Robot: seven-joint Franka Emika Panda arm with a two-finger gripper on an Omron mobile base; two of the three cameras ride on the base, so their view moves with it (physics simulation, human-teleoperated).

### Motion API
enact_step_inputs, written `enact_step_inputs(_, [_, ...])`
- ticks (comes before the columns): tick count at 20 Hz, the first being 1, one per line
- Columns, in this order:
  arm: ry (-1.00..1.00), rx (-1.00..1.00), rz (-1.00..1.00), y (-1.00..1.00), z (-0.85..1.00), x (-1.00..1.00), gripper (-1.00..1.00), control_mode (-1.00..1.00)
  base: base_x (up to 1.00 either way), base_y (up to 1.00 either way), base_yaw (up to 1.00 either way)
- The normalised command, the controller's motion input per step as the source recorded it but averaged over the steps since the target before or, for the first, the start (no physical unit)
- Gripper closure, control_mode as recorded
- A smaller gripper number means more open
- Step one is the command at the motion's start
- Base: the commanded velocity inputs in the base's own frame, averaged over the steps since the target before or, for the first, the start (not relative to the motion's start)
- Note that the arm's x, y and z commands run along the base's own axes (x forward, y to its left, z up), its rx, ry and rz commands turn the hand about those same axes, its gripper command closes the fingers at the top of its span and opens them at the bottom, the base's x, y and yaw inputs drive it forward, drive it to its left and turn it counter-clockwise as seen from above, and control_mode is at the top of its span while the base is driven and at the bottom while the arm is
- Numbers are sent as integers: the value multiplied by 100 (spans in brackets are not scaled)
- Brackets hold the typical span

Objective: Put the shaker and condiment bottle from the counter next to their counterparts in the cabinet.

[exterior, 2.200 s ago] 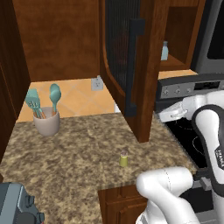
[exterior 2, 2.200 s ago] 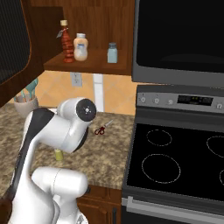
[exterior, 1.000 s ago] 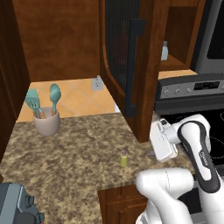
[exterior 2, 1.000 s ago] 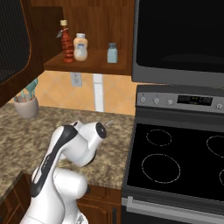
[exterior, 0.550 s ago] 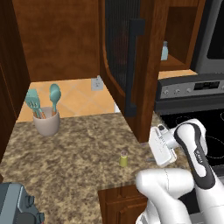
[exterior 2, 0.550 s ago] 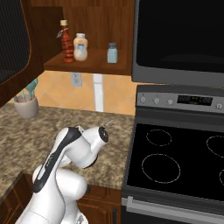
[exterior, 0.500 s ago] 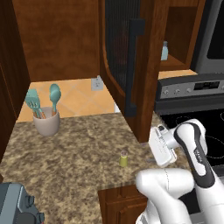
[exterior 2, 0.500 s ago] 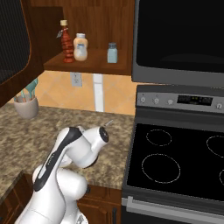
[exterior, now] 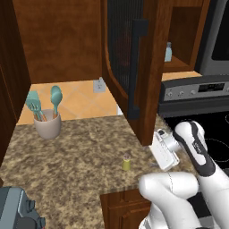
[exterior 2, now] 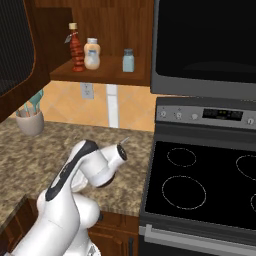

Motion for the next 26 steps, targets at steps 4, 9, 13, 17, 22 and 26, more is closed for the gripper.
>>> enact_step_inputs(4, [0,0,1,15,-43,24,-100,-100,0,0,0])
enact_step_inputs(9, [1,0,0,25,-58,21,-100,-100,0,0,0])
enact_step_inputs(13, [0,0,0,24,-46,5,-100,-100,0,0,0])
enact_step_inputs(17, [0,3,0,6,-23,1,-100,-100,0,0,0])
enact_step_inputs(22, [0,5,0,3,-18,6,-100,-100,0,0,0])
enact_step_inputs(26, [1,2,0,21,-34,11,-100,-100,0,0,0])
